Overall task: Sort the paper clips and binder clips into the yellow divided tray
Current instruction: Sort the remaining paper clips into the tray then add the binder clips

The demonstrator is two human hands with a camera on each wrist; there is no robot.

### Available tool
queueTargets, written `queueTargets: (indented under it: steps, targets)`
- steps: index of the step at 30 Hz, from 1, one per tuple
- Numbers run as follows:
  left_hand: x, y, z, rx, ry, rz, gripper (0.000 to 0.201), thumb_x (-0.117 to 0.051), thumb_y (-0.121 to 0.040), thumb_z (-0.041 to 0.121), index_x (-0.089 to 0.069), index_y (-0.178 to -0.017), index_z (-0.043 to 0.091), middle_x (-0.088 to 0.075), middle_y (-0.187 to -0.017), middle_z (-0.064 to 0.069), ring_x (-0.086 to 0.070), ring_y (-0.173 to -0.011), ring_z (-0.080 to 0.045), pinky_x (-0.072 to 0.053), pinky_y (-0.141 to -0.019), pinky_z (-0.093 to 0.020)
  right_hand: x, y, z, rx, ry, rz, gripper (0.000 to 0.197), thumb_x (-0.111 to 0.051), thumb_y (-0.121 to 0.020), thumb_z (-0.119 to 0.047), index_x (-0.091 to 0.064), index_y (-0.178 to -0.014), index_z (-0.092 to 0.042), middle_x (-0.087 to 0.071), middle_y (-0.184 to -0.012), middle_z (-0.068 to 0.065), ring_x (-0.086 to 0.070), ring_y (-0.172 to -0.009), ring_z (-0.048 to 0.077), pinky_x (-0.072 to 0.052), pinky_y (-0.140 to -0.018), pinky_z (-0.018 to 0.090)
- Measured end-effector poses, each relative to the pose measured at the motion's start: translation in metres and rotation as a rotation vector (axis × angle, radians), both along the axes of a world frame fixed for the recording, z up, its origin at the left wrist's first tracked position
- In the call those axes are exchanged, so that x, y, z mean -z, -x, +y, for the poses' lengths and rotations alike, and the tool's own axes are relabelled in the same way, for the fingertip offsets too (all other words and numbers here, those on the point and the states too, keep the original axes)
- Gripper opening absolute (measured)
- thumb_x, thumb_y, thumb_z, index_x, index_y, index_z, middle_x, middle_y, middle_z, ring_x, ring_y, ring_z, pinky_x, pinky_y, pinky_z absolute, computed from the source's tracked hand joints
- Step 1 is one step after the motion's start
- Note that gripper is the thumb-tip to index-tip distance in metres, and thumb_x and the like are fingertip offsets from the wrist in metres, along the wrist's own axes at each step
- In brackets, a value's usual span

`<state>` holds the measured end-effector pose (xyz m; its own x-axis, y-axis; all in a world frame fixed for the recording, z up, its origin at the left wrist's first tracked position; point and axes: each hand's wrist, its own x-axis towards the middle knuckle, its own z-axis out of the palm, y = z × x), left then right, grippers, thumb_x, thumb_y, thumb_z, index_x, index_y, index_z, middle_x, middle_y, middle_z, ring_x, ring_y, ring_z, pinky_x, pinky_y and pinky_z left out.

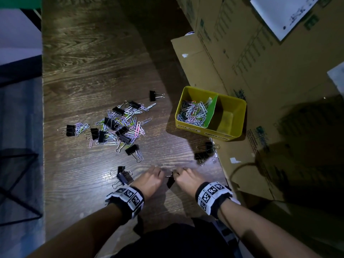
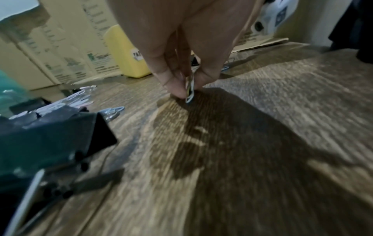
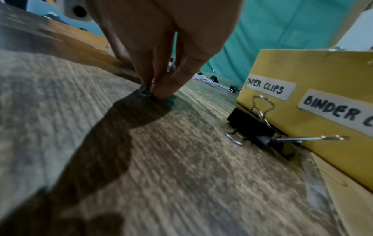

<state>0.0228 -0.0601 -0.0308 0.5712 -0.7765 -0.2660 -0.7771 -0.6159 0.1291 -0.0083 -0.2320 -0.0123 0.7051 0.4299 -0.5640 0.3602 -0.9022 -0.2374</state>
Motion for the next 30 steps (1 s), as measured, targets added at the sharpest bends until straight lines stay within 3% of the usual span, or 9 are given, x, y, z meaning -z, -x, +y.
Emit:
queueTargets:
  steps: [5, 8, 10, 14, 16, 18, 20, 23, 30]
  targets:
    - [0.002, 0.001, -0.008, -0.084, -0.011, 0.043, 0.033, -0.037, -0.062, 0.013, -0.064, -0.08, 0.01, -0.065, -0.065, -0.004, -0.064, -0.059, -0.018, -0.05, -0.047, -0.02, -0.008, -0.002, 0.009, -0.037, 0.006, 0.029, 0.027, -0.045, -0.091, 0.004, -0.053, -0.117, 0.009, -0.059, -0.116, 0.026, -0.058, -0.107, 0.037, -0.049, -0.091, 0.045]
    - [-0.004, -0.006, -0.011, -0.285, 0.031, 0.233, 0.031, -0.049, -0.074, 0.0, -0.06, -0.103, 0.002, -0.066, -0.092, -0.018, -0.064, -0.088, -0.035, -0.053, -0.074, -0.033, -0.012, -0.005, 0.011, 0.005, 0.003, 0.058, 0.027, -0.044, -0.092, 0.003, -0.056, -0.115, 0.009, -0.061, -0.114, 0.025, -0.059, -0.106, 0.037, -0.049, -0.09, 0.045]
    - [-0.007, -0.012, -0.007, -0.492, 0.052, 0.402, 0.037, -0.052, -0.079, 0.006, -0.058, -0.115, 0.01, -0.064, -0.107, -0.017, -0.06, -0.103, -0.033, -0.048, -0.087, -0.036, -0.015, -0.007, 0.011, 0.093, 0.005, 0.108, 0.025, -0.046, -0.092, 0.001, -0.058, -0.113, 0.008, -0.06, -0.112, 0.024, -0.058, -0.106, 0.036, -0.048, -0.091, 0.043]
    - [-0.008, -0.027, 0.0, -0.856, 0.272, 0.565, 0.016, -0.068, -0.071, 0.006, -0.069, -0.085, 0.013, -0.067, -0.074, -0.008, -0.064, -0.071, -0.02, -0.047, -0.067, -0.027, -0.015, -0.014, 0.002, 0.512, -0.156, 0.176, 0.02, -0.05, -0.091, -0.011, -0.066, -0.098, -0.001, -0.059, -0.081, 0.01, -0.061, -0.078, 0.025, -0.048, -0.067, 0.026]
    - [-0.01, -0.036, 0.003, -1.054, 0.411, 0.814, 0.017, -0.067, -0.072, -0.007, -0.063, -0.072, 0.01, -0.061, -0.054, -0.002, -0.056, -0.047, -0.008, -0.045, -0.053, -0.023, -0.011, -0.018, -0.007, 0.724, -0.267, 0.15, 0.015, -0.061, -0.086, -0.016, -0.072, -0.09, -0.007, -0.063, -0.075, 0.005, -0.06, -0.067, 0.018, -0.044, -0.055, 0.019]
    - [-0.017, -0.045, 0.005, -1.218, 0.536, 0.995, 0.022, -0.061, -0.075, -0.015, -0.06, -0.069, 0.006, -0.059, -0.049, -0.003, -0.053, -0.039, -0.007, -0.048, -0.045, -0.02, -0.012, -0.021, -0.017, 0.917, -0.4, 0.157, 0.009, -0.069, -0.08, -0.017, -0.074, -0.085, -0.012, -0.069, -0.076, 0.002, -0.063, -0.065, 0.015, -0.051, -0.056, 0.022]
    - [-0.029, -0.057, 0.003, -1.26, 0.638, 1.064, 0.021, -0.057, -0.075, -0.017, -0.061, -0.07, 0.003, -0.061, -0.055, -0.01, -0.058, -0.042, -0.013, -0.051, -0.048, -0.023, -0.018, -0.024, -0.024, 1.048, -0.538, 0.16, 0.008, -0.074, -0.076, -0.014, -0.074, -0.083, -0.013, -0.071, -0.079, 0.001, -0.064, -0.066, 0.014, -0.056, -0.059, 0.027]
    - [-0.057, -0.081, -0.008, -1.255, 0.802, 1.136, 0.021, -0.053, -0.076, -0.019, -0.062, -0.074, 0.0, -0.063, -0.057, -0.011, -0.063, -0.046, -0.016, -0.053, -0.047, -0.024, -0.033, -0.03, -0.032, 1.211, -0.712, 0.093, 0.013, -0.077, -0.071, -0.008, -0.074, -0.081, -0.016, -0.072, -0.075, 0.0, -0.061, -0.061, 0.011, -0.049, -0.054, 0.023]
    - [-0.116, -0.147, -0.077, -1.069, 1.024, 1.074, 0.019, -0.055, -0.079, -0.014, -0.066, -0.087, 0.0, -0.067, -0.064, -0.008, -0.064, -0.051, -0.013, -0.055, -0.052, -0.023, -0.088, -0.059, -0.055, 1.312, -0.976, -0.168, 0.023, -0.07, -0.077, -0.003, -0.07, -0.074, -0.026, -0.071, -0.072, -0.007, -0.061, -0.061, 0.006, -0.053, -0.059, 0.021]
